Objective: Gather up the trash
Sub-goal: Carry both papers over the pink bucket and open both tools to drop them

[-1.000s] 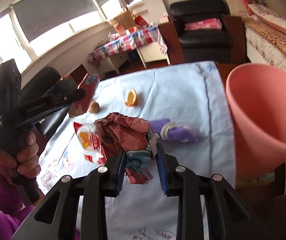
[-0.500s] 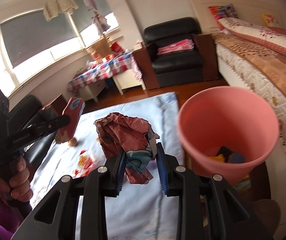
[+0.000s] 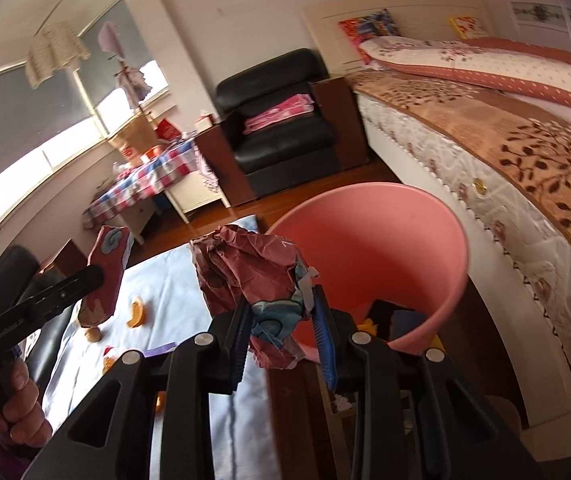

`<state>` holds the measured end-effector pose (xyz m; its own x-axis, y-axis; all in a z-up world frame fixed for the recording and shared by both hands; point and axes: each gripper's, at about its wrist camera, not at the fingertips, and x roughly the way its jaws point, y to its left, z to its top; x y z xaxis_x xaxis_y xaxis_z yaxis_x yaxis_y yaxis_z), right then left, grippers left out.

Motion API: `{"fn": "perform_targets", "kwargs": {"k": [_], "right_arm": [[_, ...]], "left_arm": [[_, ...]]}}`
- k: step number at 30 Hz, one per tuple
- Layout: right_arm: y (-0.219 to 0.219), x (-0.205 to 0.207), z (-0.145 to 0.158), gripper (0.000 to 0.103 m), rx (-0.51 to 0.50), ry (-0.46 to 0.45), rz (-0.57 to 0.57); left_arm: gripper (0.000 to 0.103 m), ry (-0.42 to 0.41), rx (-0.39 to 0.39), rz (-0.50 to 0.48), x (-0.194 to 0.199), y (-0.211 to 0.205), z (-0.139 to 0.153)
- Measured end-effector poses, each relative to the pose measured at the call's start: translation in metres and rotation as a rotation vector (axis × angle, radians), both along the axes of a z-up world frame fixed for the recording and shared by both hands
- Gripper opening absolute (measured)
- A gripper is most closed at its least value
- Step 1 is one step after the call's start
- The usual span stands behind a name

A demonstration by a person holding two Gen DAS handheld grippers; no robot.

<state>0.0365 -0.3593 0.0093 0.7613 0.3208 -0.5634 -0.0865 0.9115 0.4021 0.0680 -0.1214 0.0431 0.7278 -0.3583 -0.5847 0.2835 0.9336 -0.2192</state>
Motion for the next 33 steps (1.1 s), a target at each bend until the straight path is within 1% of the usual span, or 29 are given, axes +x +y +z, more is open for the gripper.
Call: {"fn": "perform_targets", "kwargs": {"k": [8,11,20,29,31,33], "right_arm": [[-0.024,0.009,-0.013,0.029,0.015,0.022,-0.071],[-0.030,0.012,-0.017,0.029,0.019,0.029,-0.094],[-0.048,0.017,-0.027,0.029,0.037,0.041,-0.150],[-0.060,0.021,-0.036,0.029,0.054,0.058,-0.174],[-0.061,0.022,-0.038,0.030,0.053,0.060,-0.174],[-0.061,0.024,-0.038,0.030,0.054,0.061,-0.173]], "left_arm": [[0.012,0.001,0.017,-0.077,0.013,-0.040,-0.008],[0.012,0.021,0.021,-0.104,0.021,-0.057,-0.016],[0.012,0.043,0.062,-0.159,0.037,-0.096,-0.036],[0.012,0.094,0.091,-0.184,0.050,-0.113,-0.057],[0.016,0.097,0.103,-0.188,0.051,-0.116,-0.061],[0.034,0.103,0.103,-0.185,0.052,-0.116,-0.063]]}}
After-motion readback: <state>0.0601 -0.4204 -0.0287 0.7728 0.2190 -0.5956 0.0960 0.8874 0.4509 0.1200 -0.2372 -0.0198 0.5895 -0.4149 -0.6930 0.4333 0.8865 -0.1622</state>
